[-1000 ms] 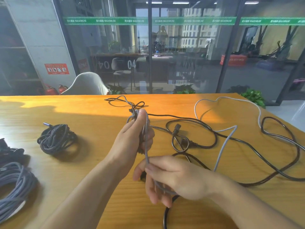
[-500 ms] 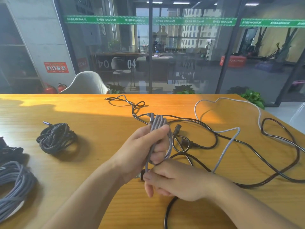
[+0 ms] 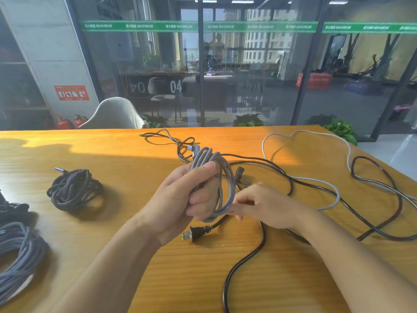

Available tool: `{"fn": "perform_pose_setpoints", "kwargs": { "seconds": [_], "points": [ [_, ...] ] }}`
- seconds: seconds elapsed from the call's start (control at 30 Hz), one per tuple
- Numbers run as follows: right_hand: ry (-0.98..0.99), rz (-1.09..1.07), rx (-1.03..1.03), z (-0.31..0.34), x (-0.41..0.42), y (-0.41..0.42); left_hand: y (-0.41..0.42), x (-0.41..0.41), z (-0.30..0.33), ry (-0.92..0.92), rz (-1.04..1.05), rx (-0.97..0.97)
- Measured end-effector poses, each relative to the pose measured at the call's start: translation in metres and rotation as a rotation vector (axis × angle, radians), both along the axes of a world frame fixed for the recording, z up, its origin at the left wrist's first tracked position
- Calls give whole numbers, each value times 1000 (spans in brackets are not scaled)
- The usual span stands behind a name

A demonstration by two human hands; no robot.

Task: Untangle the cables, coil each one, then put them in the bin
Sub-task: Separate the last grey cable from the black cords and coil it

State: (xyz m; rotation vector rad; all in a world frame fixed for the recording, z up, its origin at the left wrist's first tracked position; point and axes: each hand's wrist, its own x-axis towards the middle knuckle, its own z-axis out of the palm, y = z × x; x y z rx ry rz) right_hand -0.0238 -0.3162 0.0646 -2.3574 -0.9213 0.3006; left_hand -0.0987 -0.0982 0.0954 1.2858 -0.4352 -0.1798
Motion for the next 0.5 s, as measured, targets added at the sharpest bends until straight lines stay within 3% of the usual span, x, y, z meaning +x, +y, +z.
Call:
{"fn": "perform_pose_setpoints", "kwargs": {
  "seconds": [0.17, 0.33, 0.5],
  "points": [
    [-107, -119, 10, 9, 11, -21, 6, -1, 0, 12, -126, 128],
    [-281, -393, -107, 19, 20, -50, 9, -2, 0, -7, -179, 245],
    [-603, -639, 95, 18, 13, -34, -5, -1, -5, -31, -105, 417]
  ]
}}
